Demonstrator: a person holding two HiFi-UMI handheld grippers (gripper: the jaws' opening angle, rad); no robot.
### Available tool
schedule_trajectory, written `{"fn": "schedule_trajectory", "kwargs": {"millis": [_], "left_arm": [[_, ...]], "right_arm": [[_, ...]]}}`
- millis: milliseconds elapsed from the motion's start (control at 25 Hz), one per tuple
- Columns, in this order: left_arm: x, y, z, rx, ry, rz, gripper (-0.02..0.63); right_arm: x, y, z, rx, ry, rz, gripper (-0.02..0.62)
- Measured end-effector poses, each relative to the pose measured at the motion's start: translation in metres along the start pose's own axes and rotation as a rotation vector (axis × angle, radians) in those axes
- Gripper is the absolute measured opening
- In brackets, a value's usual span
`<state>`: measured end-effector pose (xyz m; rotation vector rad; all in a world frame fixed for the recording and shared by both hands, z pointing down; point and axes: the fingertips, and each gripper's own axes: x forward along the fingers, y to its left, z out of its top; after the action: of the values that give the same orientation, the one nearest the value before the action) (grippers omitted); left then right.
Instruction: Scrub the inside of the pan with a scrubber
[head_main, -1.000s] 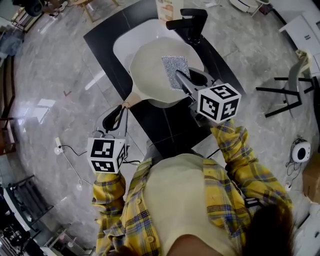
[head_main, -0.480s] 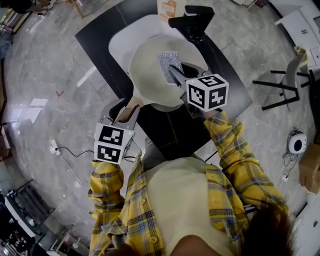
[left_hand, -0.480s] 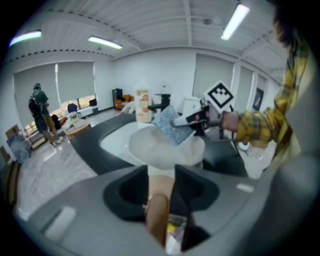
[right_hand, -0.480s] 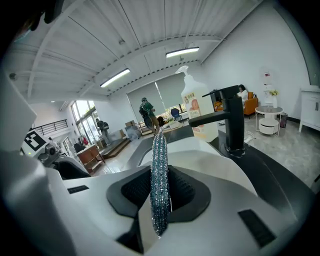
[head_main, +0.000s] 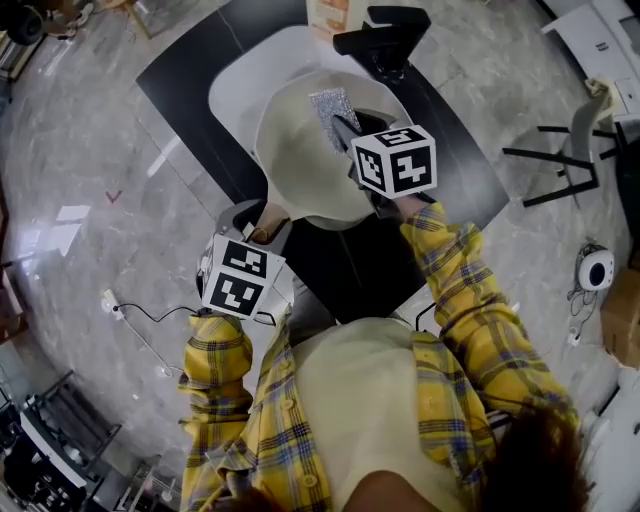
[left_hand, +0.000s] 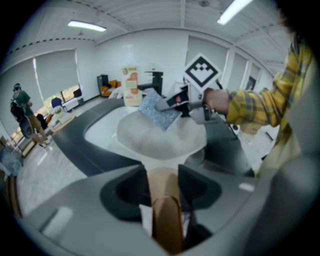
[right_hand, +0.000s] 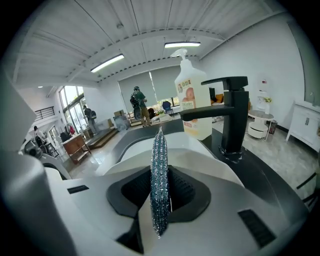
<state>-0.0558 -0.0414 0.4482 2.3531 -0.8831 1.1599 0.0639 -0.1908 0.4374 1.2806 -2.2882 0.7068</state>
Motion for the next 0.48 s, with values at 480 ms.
{"fn": "schedule_trajectory", "kwargs": {"millis": [480], "left_arm": [[0.008,-0.005,0.003,0.028,0.016,-0.066,0.21]], "right_arm": [[0.042,-0.036,-0.005,0.043,0.068,-0.167,0.084]]}}
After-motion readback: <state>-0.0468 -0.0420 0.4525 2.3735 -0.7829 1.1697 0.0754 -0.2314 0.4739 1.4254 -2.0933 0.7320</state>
